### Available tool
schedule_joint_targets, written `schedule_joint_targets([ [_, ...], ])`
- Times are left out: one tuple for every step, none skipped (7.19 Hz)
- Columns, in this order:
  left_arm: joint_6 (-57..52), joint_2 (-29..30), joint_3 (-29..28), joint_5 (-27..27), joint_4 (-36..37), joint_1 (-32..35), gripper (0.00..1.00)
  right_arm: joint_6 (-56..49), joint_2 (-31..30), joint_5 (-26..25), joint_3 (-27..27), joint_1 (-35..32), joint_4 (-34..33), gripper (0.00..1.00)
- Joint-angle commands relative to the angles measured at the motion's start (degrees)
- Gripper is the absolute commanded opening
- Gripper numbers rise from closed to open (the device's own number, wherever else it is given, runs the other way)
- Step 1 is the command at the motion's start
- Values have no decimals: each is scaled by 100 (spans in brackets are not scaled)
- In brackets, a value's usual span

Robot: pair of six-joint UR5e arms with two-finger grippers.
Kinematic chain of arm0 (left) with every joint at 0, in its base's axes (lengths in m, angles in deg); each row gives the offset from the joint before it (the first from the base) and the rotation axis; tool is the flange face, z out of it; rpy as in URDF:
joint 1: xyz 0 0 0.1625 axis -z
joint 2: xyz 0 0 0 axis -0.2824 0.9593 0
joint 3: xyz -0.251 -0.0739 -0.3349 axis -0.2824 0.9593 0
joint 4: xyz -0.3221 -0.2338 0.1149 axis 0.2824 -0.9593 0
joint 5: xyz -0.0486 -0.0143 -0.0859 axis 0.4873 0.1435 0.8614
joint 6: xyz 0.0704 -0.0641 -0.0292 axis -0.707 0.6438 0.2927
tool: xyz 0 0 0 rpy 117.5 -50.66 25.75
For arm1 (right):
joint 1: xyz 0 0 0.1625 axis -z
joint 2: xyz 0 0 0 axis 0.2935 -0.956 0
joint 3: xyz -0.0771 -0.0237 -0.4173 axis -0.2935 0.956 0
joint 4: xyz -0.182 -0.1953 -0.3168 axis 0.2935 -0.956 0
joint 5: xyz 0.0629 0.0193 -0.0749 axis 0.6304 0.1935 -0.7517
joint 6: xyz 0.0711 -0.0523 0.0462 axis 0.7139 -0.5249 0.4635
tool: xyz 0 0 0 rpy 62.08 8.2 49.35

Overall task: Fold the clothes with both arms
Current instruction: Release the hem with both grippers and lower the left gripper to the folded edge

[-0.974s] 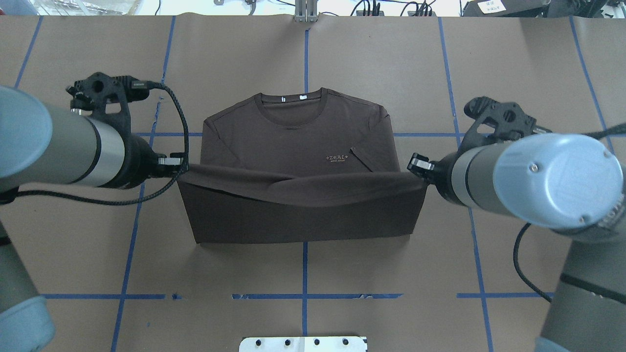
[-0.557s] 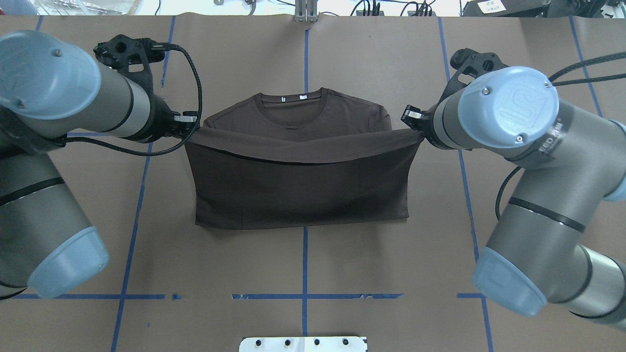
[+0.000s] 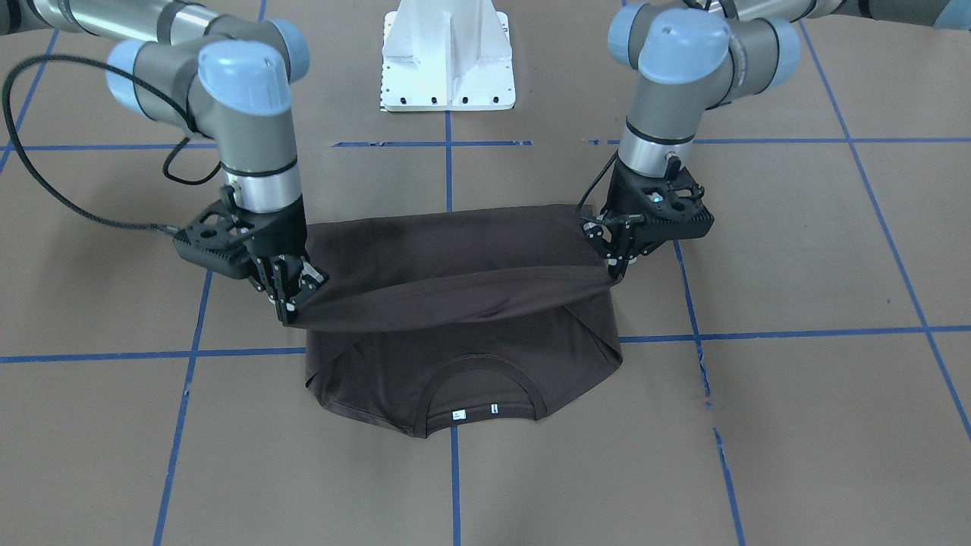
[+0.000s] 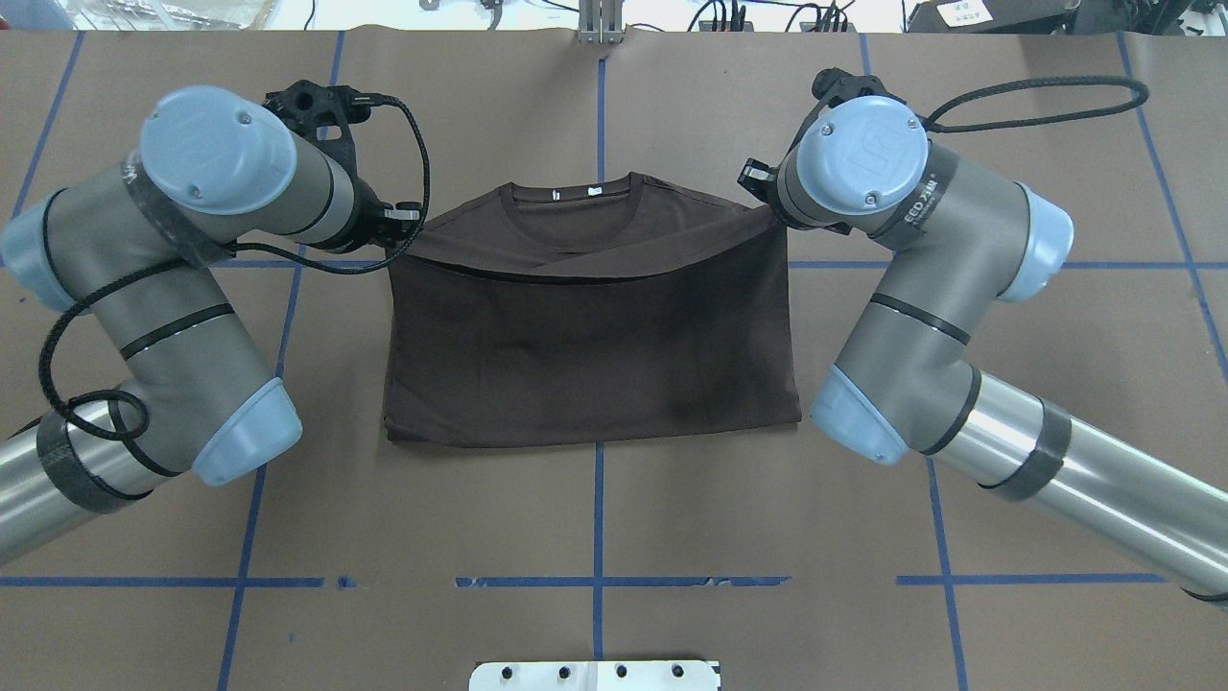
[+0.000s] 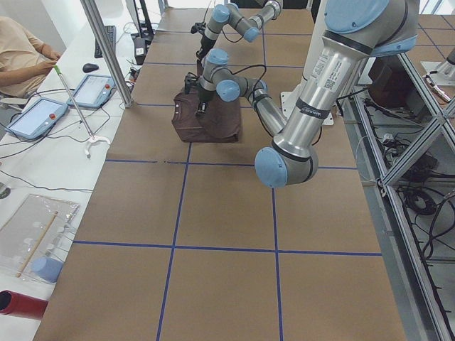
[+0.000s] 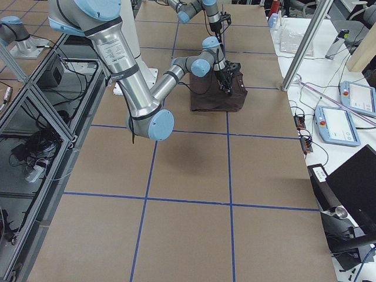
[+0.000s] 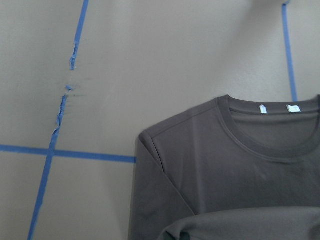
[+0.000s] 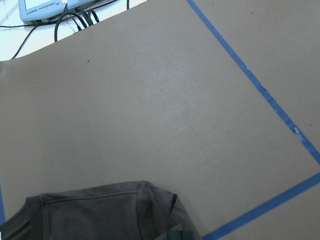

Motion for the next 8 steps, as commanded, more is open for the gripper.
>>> schedule_joint_targets([
  [-11,122,-764,-41,-549,-3,0,-3,328,-25,1046,-16,779,0],
  [-20,219,-1220,-76,-795,-12,0,-3,329,-25,1172,-7,826,0],
  [-20,298,-1634,-163,-1059,-21,0,-12,329,-25,1234,2,827,0],
  [-20,342,-1830,-164,-1270,-38,0,-12,329,-25,1260,19,827,0],
  [-29,343,-1849,-155,-1272,-56,0,-12,321,-34,1269,37,827,0],
  [-29,343,-1849,-164,-1272,-56,0,-12,320,-34,1269,46,827,0],
  [-64,326,-1840,-164,-1281,-56,50,-30,294,-43,1269,63,818,31],
  [-586,291,-1745,-155,-1333,-47,100,-561,303,-95,1269,124,827,99],
])
